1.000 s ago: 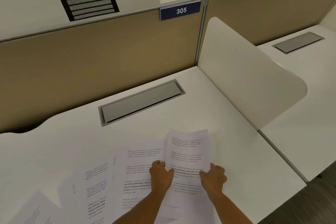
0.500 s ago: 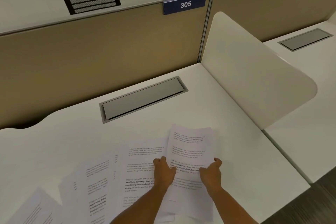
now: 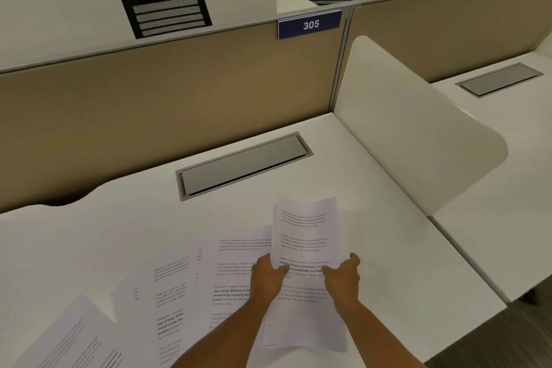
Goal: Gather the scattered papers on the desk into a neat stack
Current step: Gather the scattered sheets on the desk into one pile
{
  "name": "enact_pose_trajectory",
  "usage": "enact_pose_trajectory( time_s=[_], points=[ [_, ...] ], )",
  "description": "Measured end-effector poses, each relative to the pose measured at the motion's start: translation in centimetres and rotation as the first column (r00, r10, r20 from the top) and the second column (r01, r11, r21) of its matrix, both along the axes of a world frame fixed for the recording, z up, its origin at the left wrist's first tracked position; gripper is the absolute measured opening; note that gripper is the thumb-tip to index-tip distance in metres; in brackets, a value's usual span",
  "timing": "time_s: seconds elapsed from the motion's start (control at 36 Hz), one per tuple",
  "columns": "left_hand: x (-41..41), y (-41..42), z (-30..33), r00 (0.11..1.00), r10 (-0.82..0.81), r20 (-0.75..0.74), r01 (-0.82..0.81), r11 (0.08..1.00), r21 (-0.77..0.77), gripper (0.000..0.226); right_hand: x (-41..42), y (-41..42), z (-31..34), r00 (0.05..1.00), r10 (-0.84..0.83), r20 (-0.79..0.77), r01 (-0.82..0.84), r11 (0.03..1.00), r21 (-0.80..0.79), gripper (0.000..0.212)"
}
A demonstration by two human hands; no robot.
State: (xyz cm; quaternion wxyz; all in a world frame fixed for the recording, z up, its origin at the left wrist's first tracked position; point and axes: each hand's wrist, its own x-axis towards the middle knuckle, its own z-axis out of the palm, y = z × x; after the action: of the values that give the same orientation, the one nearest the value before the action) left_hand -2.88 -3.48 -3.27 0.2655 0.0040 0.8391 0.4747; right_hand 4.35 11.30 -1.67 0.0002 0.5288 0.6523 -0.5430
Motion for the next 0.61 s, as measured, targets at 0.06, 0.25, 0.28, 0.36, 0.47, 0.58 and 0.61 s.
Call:
enact_pose_trajectory(
  time_s=[0.06,0.25,0.28,0.36,0.47,0.58,0.61],
  points=[
    [0.2,-0.8,0.7,0.999,0.042,-0.01,-0.042,0.999,0.021,0.029,-0.2,-0.7,0.6,1.0,0.017,-0.01,-0.017,1.0,-0.003,0.085],
    [0.4,-4.7,2.1,0.984,0.172,-0.041,-0.171,0.985,0.023,0.036,-0.8,-3.6,2.0,0.987,0.128,-0.101,-0.133,0.99,-0.046,0.023],
    [0.5,-5.3,2.2,0.982,0.182,-0.049,-0.182,0.983,0.022,0.037,-0.8,-4.2,2.1,0.984,0.141,-0.109,-0.148,0.987,-0.058,0.017],
    [0.6,-6.9,2.7,0.976,0.207,-0.07,-0.207,0.978,0.012,0.037,-1.1,-5.9,2.3,0.978,0.163,-0.13,-0.176,0.98,-0.094,0.014],
    [0.8,-9.1,3.1,0.971,0.223,-0.086,-0.226,0.974,-0.025,0.028,-1.3,-8.3,2.2,0.973,0.179,-0.148,-0.198,0.972,-0.129,0.014],
    [0.6,-11.2,3.3,0.966,0.252,-0.054,-0.255,0.966,-0.052,0.023,-1.3,-9.9,2.1,0.967,0.2,-0.155,-0.222,0.965,-0.14,0.013],
    [0.5,-11.6,3.3,0.965,0.26,-0.045,-0.262,0.963,-0.056,0.025,-1.4,-10.2,2.1,0.966,0.207,-0.154,-0.229,0.963,-0.141,0.014]
  ],
)
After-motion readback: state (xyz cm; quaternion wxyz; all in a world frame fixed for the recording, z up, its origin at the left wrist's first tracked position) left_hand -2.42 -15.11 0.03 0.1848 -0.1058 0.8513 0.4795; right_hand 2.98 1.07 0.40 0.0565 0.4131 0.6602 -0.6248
